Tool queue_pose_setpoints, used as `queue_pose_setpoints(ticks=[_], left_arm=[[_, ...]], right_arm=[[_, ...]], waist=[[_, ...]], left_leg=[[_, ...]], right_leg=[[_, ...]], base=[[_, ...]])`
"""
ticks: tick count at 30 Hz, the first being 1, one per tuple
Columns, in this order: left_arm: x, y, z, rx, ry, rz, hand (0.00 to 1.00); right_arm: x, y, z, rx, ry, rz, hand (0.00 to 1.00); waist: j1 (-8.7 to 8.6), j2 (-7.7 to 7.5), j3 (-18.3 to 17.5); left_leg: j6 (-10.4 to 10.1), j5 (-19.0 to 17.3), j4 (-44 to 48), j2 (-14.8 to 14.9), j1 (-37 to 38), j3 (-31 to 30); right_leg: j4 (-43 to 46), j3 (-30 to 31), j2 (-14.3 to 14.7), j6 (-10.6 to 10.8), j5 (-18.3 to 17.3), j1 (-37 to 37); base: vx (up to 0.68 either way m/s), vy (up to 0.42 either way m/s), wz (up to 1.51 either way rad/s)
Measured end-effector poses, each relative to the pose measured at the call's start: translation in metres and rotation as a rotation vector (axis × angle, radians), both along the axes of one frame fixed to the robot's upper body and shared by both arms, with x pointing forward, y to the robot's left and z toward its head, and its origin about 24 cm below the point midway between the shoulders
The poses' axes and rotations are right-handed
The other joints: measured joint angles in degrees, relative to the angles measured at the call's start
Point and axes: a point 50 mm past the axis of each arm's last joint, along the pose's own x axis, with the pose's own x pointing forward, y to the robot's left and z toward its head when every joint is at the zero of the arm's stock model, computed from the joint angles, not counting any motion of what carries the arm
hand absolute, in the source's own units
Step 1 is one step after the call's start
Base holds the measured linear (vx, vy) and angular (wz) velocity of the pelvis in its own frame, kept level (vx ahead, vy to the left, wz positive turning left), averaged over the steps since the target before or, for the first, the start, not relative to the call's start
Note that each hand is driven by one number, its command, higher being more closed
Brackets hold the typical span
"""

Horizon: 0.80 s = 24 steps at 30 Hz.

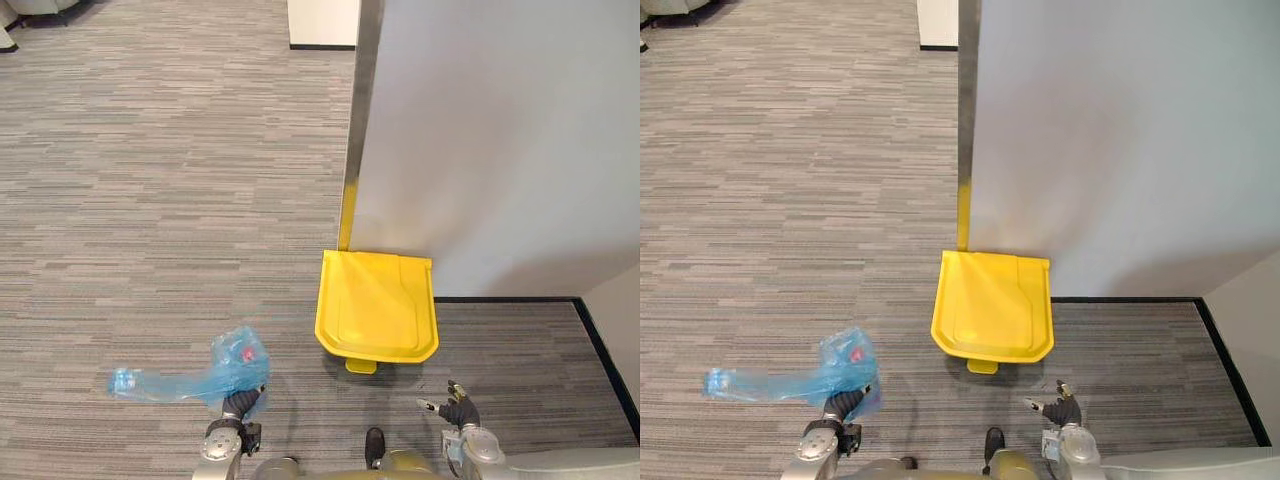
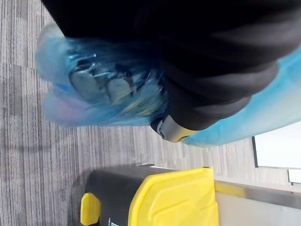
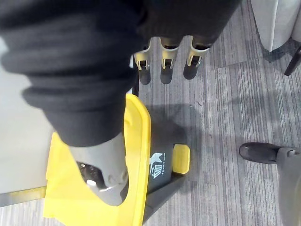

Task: Gather rubbish on tea table into small bin, then transfer packed bag to large trash can.

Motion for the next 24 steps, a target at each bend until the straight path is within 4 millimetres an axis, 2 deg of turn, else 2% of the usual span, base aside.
queue_pose_setpoints(ticks=[5, 15, 17, 18, 19, 20, 21, 22, 23, 24], left_arm=[[-0.002, 0.007, 0.0, 0.021, 0.009, 0.001, 1.0], [-0.009, 0.007, -0.003, 0.018, 0.028, 0.003, 1.0], [-0.007, 0.007, -0.002, 0.017, 0.02, 0.001, 1.0], [-0.007, 0.007, -0.002, 0.017, 0.021, 0.001, 1.0], [-0.007, 0.007, -0.002, 0.017, 0.02, 0.001, 1.0], [-0.005, 0.006, -0.001, 0.015, 0.013, 0.001, 1.0], [-0.002, 0.006, 0.001, 0.015, -0.001, -0.001, 1.0], [0.001, 0.006, 0.004, 0.019, -0.015, -0.003, 1.0], [0.003, 0.008, 0.005, 0.025, -0.021, -0.004, 1.0], [0.004, 0.01, 0.006, 0.033, -0.022, -0.003, 1.0]], right_arm=[[0.0, -0.001, 0.0, -0.003, 0.001, 0.0, 0.0], [0.005, -0.005, 0.003, -0.022, -0.012, 0.016, 0.0], [0.014, -0.005, 0.007, -0.023, -0.034, 0.021, 0.0], [0.018, -0.004, 0.009, -0.023, -0.046, 0.025, 0.0], [0.019, -0.004, 0.009, -0.022, -0.048, 0.025, 0.0], [0.021, -0.004, 0.01, -0.022, -0.058, 0.02, 0.0], [0.023, -0.004, 0.012, -0.023, -0.069, 0.02, 0.0], [0.023, -0.001, 0.012, -0.018, -0.075, 0.024, 0.0], [0.025, 0.002, 0.013, -0.01, -0.085, 0.025, 0.0], [0.025, 0.004, 0.014, -0.006, -0.09, 0.025, 0.0]], waist=[[0.04, -0.34, -0.31], [0.13, -1.02, -1.07], [0.07, -1.06, -1.03], [0.03, -1.19, -0.71], [0.03, -1.17, -0.51], [-0.06, -0.89, 0.45], [-0.09, -0.73, 1.36], [-0.05, -0.1, 2.38], [0.12, -0.81, 2.96], [0.1, -1.16, 3.14]], left_leg=[[0.25, 0.16, 0.44, -0.66, -0.92, -0.37], [0.49, -0.02, 0.71, -0.97, -1.99, -0.83], [0.92, -1.32, 3.45, -0.94, -4.06, -0.69], [1.23, -2.89, 6.05, -0.97, -4.68, -0.32], [1.49, -3.5, 6.52, -0.87, -4.48, -0.37], [2.72, -5.66, 7.64, -0.55, -3.78, -0.87], [3.08, -6.33, 8.74, -0.32, -3.27, -1.06], [3.83, -7.57, 10.92, 0.05, -2.51, -1.06], [4.06, -9.48, 13.58, 0.1, -2.33, -1.03], [4.11, -10.34, 14.76, 0.1, -2.3, -1.01]], right_leg=[[-3.14, -0.18, -0.42, 0.19, 2.33, 0.71], [-3.6, -0.6, -0.8, 0.63, 2.51, 0.17], [1.49, -0.3, -1.13, 0.81, 0.16, -3.11], [7.37, 0.27, -1.92, 1.36, -2.51, -5.45], [9.34, 0.16, -2.2, 2.03, -3.17, -5.78], [16.58, -0.25, -2.82, 3.72, -4.2, -7.61], [23.22, -0.47, -3.05, 4.49, -4.35, -10.44], [27.12, -0.69, -3.05, 6.8, -7.38, -14.24], [25.96, -0.57, -3.26, 5.54, -8.06, -16.63], [24.45, -0.64, -3.31, 5.22, -7.78, -17.61]], base=[[-0.06, 0.014, 0.0], [-0.01, -0.002, 0.02], [-0.02, 0.024, -0.08], [-0.01, 0.032, -0.1], [-0.03, 0.047, -0.05], [-0.07, 0.045, 0.03], [-0.08, 0.067, 0.04], [-0.05, 0.059, -0.01], [0.0, 0.0, 0.0], [0.04, -0.027, 0.09]])
